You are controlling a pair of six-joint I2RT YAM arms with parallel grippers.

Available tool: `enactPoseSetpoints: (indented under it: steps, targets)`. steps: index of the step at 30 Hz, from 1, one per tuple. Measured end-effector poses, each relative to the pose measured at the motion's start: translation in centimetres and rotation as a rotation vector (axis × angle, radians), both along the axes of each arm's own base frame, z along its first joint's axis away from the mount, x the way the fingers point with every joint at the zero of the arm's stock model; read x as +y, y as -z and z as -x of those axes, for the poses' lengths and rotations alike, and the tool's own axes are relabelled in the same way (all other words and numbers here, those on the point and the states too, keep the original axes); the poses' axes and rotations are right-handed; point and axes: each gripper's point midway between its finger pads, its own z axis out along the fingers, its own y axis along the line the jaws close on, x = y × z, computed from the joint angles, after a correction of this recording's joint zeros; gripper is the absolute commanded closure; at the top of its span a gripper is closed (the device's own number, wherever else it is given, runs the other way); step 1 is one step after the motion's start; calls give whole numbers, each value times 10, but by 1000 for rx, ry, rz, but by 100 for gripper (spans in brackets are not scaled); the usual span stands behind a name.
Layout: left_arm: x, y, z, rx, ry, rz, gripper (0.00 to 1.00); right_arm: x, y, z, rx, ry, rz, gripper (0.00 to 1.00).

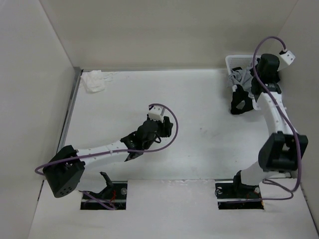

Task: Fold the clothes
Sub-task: Grab the tank top from the pile

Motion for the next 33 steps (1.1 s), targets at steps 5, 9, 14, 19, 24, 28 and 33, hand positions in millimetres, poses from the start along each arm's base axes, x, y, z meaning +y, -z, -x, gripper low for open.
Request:
enactPoseSetpoints:
  steps: [5, 9, 14, 19, 24, 28, 33]
  targets:
    - [0, 1, 0, 1, 6, 8, 49, -45, 62, -57, 110, 28, -52, 56]
    - [0, -2, -2, -5, 11, 24, 48, -65, 112, -94, 185, -3, -98, 49]
    - [1, -5, -7, -11, 4, 39, 48, -74, 151, -119, 238, -22, -125, 51]
    - [2, -2, -11, -7, -1, 39, 48, -74, 157, -134, 234, -41, -133, 88]
    - [1, 2, -11, 0, 4, 34, 48, -72, 154, -134, 219, -41, -133, 100]
    - [0, 1, -11, 0, 6, 39, 48, -58, 135, -108, 193, -42, -117, 100]
    - [0, 1, -11, 0, 5, 43, 48, 14, 3, -65, -46, -149, -39, 100]
